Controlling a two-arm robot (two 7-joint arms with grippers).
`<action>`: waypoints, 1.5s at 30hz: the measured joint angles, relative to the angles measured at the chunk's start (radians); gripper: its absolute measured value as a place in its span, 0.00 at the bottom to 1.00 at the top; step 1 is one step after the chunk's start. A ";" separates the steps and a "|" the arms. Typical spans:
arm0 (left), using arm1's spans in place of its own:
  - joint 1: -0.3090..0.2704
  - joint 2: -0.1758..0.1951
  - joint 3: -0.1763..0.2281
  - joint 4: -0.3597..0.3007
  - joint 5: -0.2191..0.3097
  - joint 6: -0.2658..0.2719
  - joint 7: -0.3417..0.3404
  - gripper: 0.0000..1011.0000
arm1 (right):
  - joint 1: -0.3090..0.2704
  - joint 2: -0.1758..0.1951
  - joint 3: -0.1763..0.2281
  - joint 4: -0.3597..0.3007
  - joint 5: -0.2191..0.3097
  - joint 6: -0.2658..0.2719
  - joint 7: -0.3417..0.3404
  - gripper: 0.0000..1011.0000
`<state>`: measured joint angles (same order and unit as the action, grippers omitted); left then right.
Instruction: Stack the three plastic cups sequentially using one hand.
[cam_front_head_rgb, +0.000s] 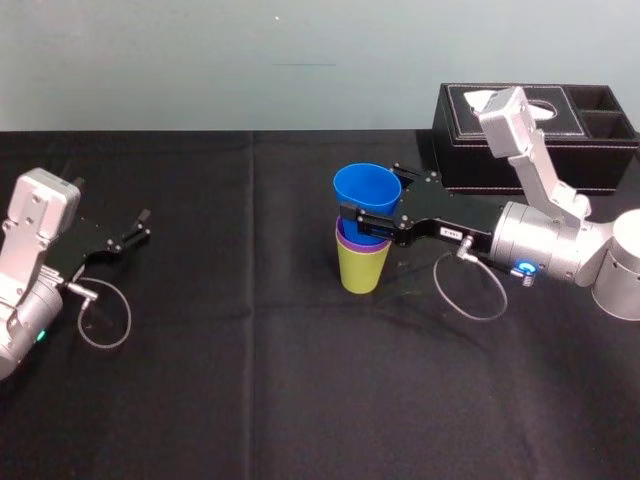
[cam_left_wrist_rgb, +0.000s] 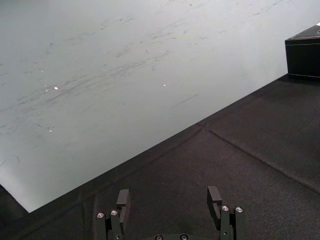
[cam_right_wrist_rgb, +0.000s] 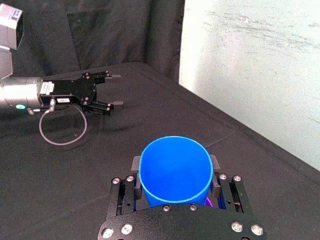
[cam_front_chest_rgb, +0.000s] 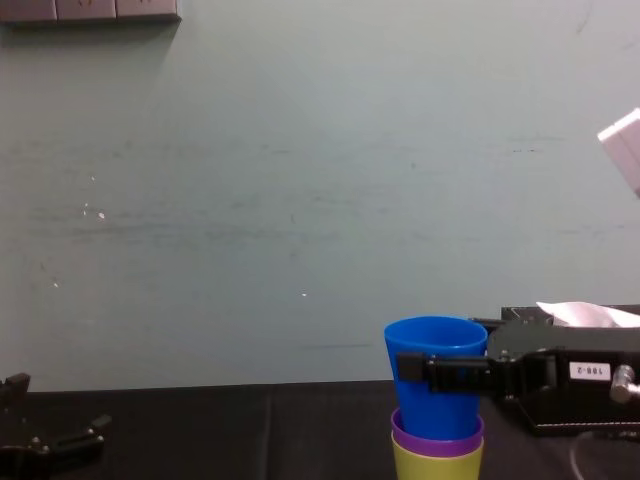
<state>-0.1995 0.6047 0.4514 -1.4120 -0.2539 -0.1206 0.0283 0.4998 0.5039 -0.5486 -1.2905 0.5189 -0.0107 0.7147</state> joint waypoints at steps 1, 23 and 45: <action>0.000 0.000 0.000 0.000 0.000 0.000 0.000 1.00 | 0.000 -0.001 -0.001 0.002 -0.001 -0.001 0.000 0.72; 0.000 0.000 0.000 0.000 0.000 0.000 0.000 1.00 | -0.010 -0.022 0.000 0.061 -0.020 -0.033 0.008 0.72; 0.000 0.000 0.000 0.000 0.000 0.000 0.000 1.00 | -0.011 -0.021 0.001 0.058 -0.019 -0.032 0.008 0.99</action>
<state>-0.1995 0.6047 0.4514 -1.4119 -0.2539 -0.1205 0.0283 0.4892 0.4832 -0.5477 -1.2320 0.4997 -0.0429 0.7229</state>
